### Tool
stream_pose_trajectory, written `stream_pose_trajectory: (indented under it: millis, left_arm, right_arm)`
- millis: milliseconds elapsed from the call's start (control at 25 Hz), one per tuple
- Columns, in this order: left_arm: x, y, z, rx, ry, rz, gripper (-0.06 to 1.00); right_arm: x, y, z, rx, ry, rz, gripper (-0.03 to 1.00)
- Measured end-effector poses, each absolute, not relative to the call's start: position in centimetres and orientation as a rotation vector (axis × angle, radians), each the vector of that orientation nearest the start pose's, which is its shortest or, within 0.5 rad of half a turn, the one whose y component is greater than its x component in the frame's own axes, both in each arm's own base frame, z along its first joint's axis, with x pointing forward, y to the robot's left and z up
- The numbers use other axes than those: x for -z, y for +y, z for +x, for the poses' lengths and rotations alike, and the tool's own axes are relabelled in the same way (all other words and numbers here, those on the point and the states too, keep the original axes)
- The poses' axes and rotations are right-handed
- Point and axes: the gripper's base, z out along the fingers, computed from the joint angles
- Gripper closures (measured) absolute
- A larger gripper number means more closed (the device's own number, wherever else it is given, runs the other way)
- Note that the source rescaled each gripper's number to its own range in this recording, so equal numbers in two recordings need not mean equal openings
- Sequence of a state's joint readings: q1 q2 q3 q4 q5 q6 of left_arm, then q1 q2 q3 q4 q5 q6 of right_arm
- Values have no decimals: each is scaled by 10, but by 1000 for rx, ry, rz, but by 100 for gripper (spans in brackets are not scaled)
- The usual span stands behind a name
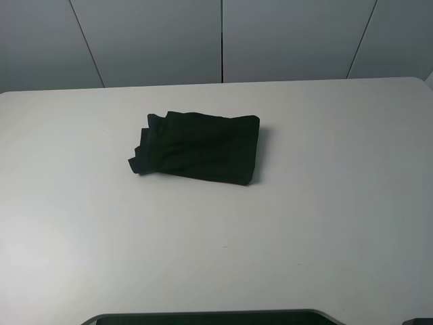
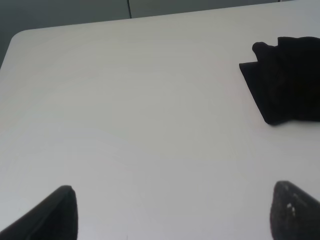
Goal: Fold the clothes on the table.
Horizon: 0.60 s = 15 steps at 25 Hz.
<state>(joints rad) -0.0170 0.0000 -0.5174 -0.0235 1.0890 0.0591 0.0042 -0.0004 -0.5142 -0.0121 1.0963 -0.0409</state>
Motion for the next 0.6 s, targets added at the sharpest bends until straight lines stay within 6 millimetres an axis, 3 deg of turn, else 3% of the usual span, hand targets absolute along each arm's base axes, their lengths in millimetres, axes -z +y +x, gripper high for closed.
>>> stream_pose_trajectory:
  millis: [600]
  left_arm:
    - [-280,-2,-8,2,2055,80,-5]
  right_arm:
    - [-278,-1,-8,37,2065,-46,-3]
